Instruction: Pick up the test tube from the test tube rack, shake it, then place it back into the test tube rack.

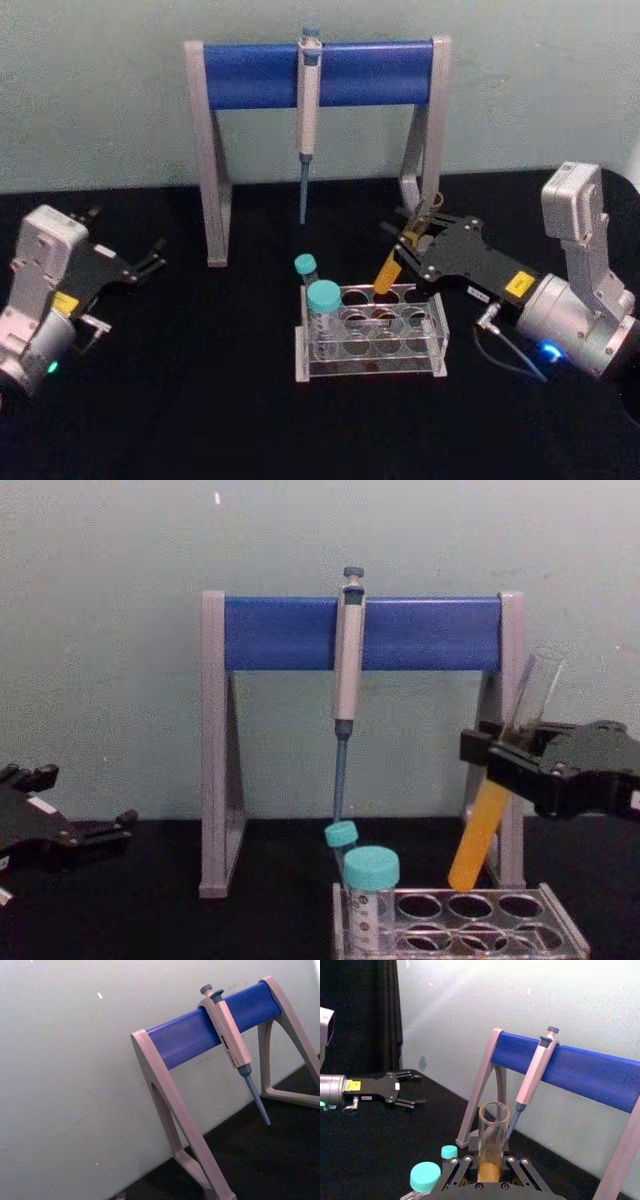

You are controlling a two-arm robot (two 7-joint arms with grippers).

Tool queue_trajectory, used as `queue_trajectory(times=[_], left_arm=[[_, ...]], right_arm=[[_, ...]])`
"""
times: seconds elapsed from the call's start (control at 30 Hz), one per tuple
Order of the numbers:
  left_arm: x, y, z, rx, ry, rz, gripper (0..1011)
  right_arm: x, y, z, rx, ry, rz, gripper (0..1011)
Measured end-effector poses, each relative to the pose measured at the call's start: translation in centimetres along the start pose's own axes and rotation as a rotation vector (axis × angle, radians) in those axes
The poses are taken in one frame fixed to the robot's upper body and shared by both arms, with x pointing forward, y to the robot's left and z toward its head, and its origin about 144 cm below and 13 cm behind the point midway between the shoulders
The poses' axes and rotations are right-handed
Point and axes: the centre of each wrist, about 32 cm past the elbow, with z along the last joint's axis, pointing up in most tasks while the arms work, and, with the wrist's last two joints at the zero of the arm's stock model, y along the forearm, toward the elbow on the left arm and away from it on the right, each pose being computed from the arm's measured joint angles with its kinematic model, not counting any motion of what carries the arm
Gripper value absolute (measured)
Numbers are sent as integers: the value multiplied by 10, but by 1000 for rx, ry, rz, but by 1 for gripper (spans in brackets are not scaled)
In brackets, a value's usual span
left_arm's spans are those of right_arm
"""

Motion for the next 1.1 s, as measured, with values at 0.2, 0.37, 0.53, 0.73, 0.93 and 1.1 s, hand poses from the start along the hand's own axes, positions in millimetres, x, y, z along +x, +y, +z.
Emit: queue_trajectory(times=[0.2,0.37,0.53,0.73,0.93,1.1], left_arm=[[0,0,0,0,0,0,1001],[0,0,0,0,0,0,1001],[0,0,0,0,0,0,1001],[0,0,0,0,0,0,1001],[0,0,0,0,0,0,1001],[0,0,0,0,0,0,1001]], right_arm=[[0,0,0,0,0,-1,222],[-1,2,1,-5,-6,10,222],[-1,9,-1,-8,-7,19,222],[1,19,-2,-9,-13,7,221],[9,25,-1,-1,-15,-34,221],[17,20,1,-3,-24,-69,222]])
